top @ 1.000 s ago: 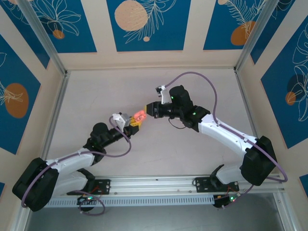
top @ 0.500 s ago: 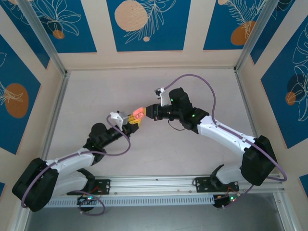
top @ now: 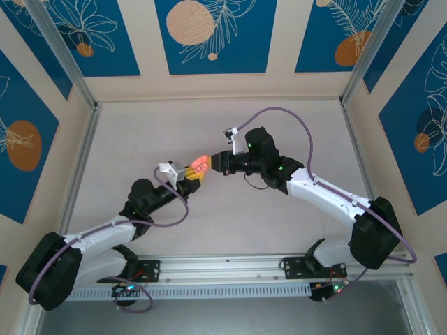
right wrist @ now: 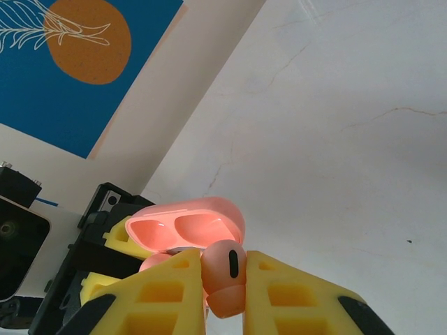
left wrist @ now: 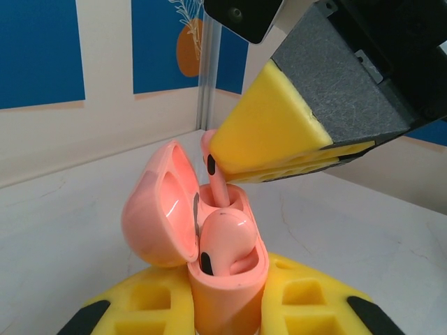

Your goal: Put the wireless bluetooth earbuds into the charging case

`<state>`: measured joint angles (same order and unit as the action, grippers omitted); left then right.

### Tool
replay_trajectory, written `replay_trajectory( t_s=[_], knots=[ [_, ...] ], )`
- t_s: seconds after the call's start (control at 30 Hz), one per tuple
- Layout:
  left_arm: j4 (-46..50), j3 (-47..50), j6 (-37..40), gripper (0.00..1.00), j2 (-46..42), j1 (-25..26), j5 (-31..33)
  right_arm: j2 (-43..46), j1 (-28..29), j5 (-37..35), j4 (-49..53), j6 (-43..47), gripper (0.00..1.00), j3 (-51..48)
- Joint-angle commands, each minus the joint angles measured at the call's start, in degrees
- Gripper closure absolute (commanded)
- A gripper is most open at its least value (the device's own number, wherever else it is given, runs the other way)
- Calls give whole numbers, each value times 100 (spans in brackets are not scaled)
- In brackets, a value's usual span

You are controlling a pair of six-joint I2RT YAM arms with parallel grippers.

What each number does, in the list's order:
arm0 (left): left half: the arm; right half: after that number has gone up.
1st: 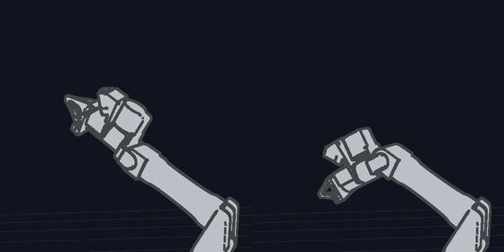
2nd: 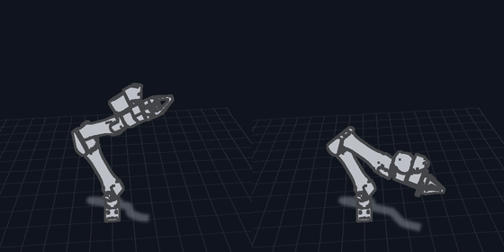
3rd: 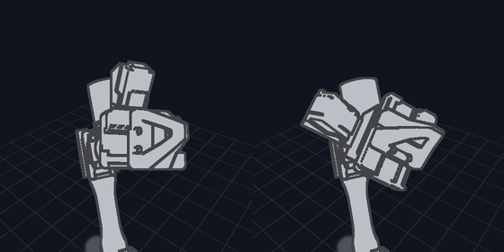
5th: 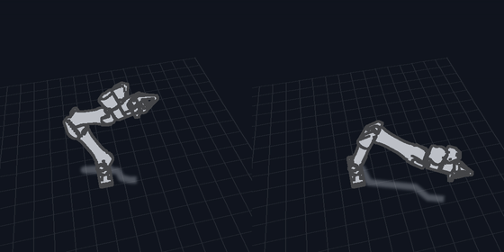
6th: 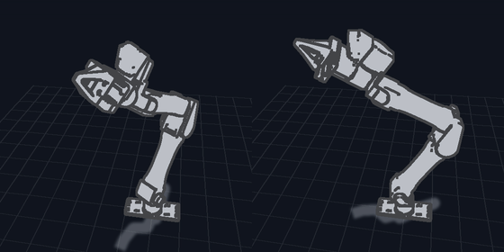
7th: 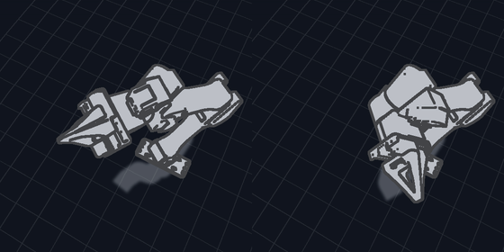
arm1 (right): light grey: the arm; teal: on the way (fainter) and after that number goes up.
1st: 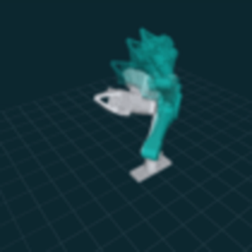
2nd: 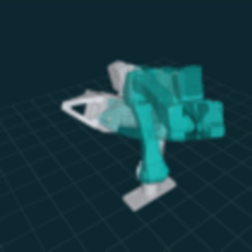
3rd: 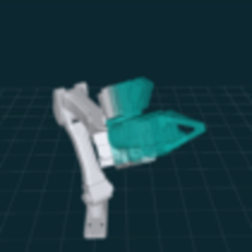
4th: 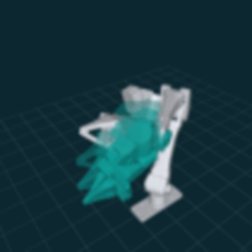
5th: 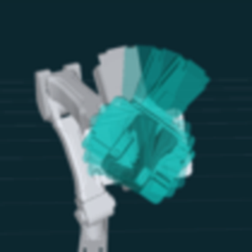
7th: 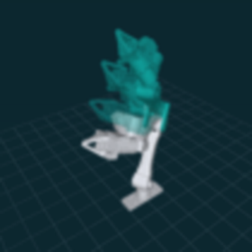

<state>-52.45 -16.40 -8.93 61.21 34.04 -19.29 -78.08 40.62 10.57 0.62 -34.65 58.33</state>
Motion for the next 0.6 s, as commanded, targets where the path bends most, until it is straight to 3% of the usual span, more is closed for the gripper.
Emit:
replay_trajectory(
  t_s=[0.0, 0.57],
  knots=[
    [-328, -68, -4, 84, -190, 52, 128, 110, 42, 11, 313, 202, 84, -122],
    [-282, -47, 24, 83, -346, 50, 105, 340, 34, -4, 380, 503, 83, -282]
  ],
)
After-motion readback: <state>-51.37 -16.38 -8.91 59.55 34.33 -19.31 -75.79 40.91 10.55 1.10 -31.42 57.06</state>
